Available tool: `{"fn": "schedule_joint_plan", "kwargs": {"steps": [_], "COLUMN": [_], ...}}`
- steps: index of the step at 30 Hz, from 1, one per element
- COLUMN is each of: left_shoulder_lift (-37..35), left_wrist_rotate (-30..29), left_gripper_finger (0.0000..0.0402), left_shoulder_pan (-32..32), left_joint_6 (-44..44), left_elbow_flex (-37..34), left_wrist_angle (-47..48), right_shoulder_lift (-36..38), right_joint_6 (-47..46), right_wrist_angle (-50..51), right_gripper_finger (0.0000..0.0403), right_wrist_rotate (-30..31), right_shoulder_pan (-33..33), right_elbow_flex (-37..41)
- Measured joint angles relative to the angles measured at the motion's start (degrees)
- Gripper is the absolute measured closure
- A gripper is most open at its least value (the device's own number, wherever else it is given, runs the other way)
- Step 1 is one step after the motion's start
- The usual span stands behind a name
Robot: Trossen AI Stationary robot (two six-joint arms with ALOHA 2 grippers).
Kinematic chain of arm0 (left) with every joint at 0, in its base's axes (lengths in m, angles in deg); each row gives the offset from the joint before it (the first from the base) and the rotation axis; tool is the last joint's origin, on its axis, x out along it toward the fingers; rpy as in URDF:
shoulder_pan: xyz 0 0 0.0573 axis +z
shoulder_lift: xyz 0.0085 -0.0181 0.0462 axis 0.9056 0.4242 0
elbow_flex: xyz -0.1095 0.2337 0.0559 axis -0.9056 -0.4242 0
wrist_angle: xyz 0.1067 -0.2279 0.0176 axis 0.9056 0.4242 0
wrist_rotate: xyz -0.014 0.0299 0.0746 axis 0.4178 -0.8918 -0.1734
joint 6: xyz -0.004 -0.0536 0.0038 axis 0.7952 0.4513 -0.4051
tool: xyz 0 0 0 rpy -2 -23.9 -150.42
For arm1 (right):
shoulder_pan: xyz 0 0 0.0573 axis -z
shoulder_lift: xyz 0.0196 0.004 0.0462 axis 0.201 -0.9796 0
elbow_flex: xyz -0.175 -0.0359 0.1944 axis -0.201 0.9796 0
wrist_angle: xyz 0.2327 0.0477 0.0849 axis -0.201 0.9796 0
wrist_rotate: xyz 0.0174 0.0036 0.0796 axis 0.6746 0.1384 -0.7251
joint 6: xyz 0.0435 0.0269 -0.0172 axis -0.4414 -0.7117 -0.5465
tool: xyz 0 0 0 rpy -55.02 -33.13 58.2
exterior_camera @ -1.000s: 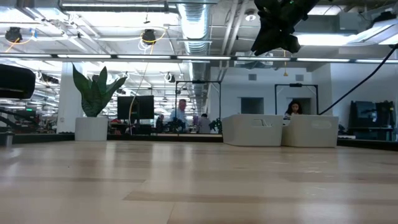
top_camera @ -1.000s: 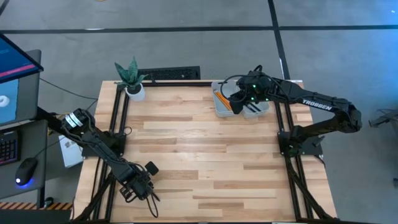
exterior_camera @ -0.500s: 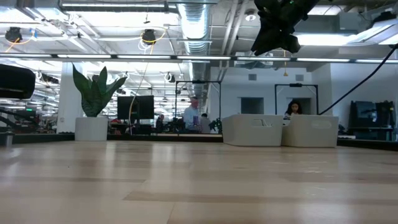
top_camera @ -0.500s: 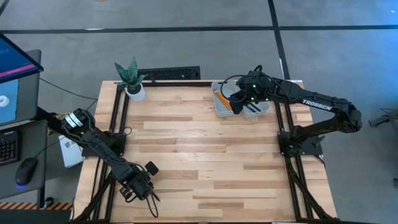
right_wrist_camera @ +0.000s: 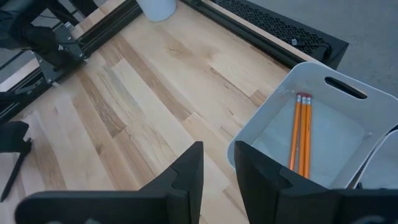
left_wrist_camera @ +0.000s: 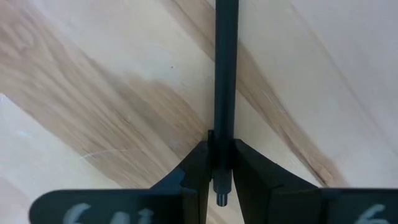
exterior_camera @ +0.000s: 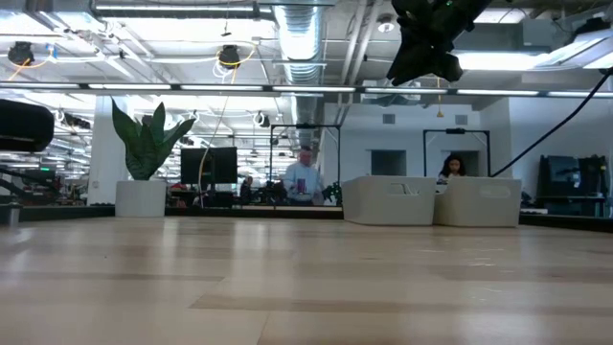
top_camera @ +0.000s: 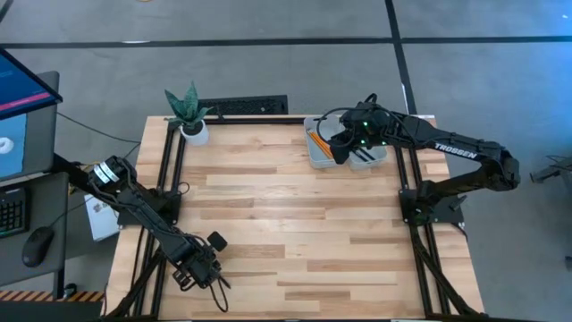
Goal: Sort pens & pencils
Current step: Put the black pen into the right gray bin
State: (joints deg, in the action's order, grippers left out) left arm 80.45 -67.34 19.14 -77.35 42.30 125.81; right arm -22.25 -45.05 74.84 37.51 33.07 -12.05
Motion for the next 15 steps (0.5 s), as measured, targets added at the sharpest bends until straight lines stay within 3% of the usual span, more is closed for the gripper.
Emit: {"fn": "schedule_joint_plan", "kwargs": {"steps": [15], "left_shoulder_lift": [0.33], "left_wrist_rotate": [-2.63], "left_gripper_finger": [0.0354], "left_shoulder_pan": [-0.07], "left_joint_6": [5.43], "left_elbow_flex": [1.81], "left_wrist_angle": [1.25], "right_shoulder_lift": [0.00], "right_joint_6": [0.00], "right_wrist_angle": [0.00], "right_gripper_finger": [0.0290], "right_wrist_rotate": [0.00], "right_shoulder_pan": [0.02], "right_elbow_flex": [0.00]}}
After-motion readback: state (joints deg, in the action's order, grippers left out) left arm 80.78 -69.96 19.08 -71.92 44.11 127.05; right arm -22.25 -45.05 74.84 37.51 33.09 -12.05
